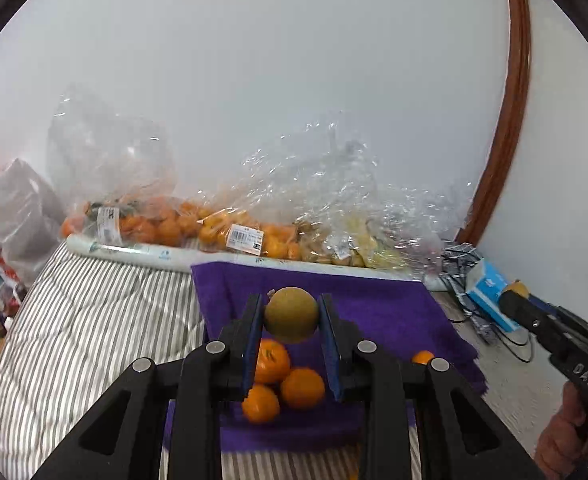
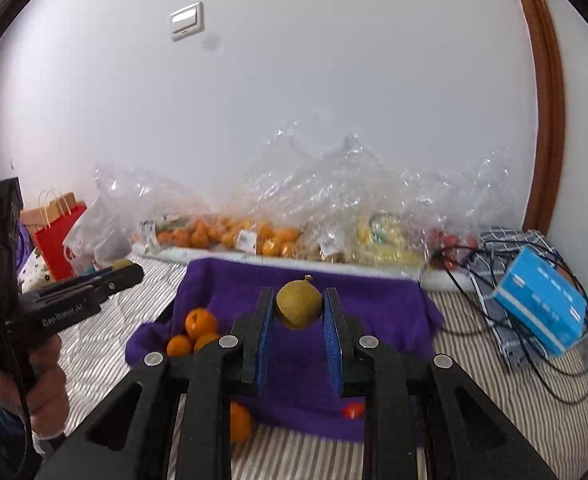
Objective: Organize fruits
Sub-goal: 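Carry both yellow-green fruits over the towel and lower them with both tools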
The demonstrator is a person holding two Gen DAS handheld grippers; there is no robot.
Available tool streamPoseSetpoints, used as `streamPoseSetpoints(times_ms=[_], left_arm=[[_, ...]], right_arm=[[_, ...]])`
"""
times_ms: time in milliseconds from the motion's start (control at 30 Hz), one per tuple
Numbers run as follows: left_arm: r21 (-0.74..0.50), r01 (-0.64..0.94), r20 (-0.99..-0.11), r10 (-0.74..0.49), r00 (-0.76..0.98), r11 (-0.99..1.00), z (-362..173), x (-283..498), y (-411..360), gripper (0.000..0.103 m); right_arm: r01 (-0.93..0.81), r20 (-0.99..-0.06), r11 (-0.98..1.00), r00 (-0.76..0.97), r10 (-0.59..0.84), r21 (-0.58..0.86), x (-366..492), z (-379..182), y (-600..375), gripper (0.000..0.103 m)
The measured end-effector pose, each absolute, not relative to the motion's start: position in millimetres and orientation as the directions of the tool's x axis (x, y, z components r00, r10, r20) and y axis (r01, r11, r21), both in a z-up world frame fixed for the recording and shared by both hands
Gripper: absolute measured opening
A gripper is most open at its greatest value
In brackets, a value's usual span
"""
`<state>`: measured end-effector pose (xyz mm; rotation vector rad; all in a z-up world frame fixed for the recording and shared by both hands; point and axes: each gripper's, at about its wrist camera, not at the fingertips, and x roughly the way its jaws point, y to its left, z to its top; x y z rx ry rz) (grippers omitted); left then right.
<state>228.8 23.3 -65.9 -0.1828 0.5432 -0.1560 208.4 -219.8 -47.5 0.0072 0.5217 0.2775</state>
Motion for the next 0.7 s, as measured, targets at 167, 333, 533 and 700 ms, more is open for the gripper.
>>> streamPoseSetpoints(times_ms=[167,333,533,700], left_arm=[[-0.23,0.082,-0.501,-0.19,0.845,0.97,-94.1,242.1,25.8,0.026],[-0.254,0.084,-0.538,-0.213,0.815,0.964,-125.4,248.5,28.5,0.026],[-0.246,0.1,-0.531,-0.22,0.818,0.964,-127.6,246.1,23.1,0.026],[-0.258,0.097,-0.553,-0.229,0.801,0.961,-133.6,251.5,24.2,0.026]], right_arm=[[-0.267,-0.498,0.956,0.817,0.29,0.119,231.6,-71.6,-220.7,0.024],[-0.261,-0.588,0.957,0.757,0.285,0.127,251.6,-111.9,-224.6,0.024],[-0.219,-0.572,0.966,0.779,0.256,0.135,251.8,-115.0,-241.5,0.024],[-0.183,-0.577,0.972,0.782,0.235,0.147,255.7,-118.6,-253.7,0.024]])
